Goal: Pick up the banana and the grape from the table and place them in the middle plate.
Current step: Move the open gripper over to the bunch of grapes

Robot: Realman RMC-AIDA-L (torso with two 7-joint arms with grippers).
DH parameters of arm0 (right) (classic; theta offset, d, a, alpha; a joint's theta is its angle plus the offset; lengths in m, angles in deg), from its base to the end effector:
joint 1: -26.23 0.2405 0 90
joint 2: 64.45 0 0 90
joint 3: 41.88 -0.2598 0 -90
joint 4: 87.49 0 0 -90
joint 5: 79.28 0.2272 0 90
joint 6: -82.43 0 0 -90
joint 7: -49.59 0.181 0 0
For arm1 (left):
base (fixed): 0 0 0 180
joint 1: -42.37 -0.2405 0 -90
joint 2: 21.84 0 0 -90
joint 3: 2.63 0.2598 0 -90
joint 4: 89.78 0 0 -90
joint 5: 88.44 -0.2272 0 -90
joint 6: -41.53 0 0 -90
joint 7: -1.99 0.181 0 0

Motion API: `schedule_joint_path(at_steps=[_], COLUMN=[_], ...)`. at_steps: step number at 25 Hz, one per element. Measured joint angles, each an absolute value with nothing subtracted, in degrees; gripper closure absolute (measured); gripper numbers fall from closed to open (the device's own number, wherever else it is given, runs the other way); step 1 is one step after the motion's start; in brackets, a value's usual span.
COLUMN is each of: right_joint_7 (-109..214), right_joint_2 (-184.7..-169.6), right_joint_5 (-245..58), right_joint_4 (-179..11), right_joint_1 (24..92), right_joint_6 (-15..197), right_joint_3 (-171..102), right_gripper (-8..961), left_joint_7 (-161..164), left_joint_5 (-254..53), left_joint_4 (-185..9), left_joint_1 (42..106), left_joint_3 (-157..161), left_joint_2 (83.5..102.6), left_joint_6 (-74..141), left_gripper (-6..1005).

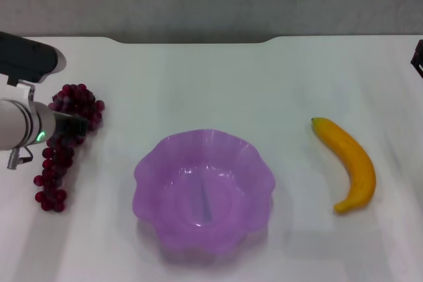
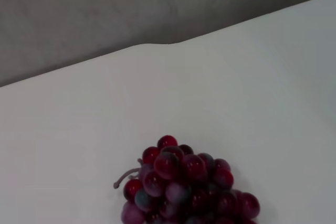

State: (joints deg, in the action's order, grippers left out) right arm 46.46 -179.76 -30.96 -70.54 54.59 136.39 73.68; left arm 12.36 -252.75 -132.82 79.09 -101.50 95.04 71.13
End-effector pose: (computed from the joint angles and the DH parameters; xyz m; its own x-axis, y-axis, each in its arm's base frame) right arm 0.3402 0.4324 0.0200 0.7651 0.0339 -0.6430 -0.6439 0.0387 -0.7641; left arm -0.3111 0.4827 -0.0245 0.6638 0.6881 0.2929 0.5608 -0.1989 -0.8037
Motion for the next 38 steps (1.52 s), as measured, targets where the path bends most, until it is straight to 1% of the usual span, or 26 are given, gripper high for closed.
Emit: schedule_joint_path(at_steps=[5,10,13,19,28,38], right_joint_7=[46.45,46.44,46.44,46.49,46.67,46.73], right_joint_2=[-179.75,-179.75,-179.75,-179.76,-179.84,-179.85], right_joint_5=[-30.96,-30.95,-30.94,-30.94,-30.94,-31.01], right_joint_4=[-70.46,-70.34,-70.34,-70.35,-70.32,-70.26], right_joint_1=[54.59,54.75,54.75,54.8,55.03,55.14], right_joint_6=[136.39,136.28,136.29,136.13,136.03,135.89], right_joint_3=[73.7,73.9,73.98,74.02,74.04,74.04], right_gripper=[66,66,66,66,66,66], left_joint_7=[11.97,11.96,11.98,12.29,12.03,11.97], left_joint_5=[-252.88,-252.89,-252.89,-252.89,-252.89,-252.89], left_joint_4=[-132.78,-132.34,-131.7,-127.61,-116.99,-110.82], left_joint_1=[79.02,79.02,79.04,79.96,84.37,86.24], left_joint_3=[-101.5,-101.83,-101.92,-101.67,-102.19,-102.96], left_joint_2=[94.83,94.77,94.72,94.68,94.34,94.02], left_joint_6=[70.7,70.42,69.52,64.41,58.95,54.63], left_gripper=[741,508,261,106,112,120])
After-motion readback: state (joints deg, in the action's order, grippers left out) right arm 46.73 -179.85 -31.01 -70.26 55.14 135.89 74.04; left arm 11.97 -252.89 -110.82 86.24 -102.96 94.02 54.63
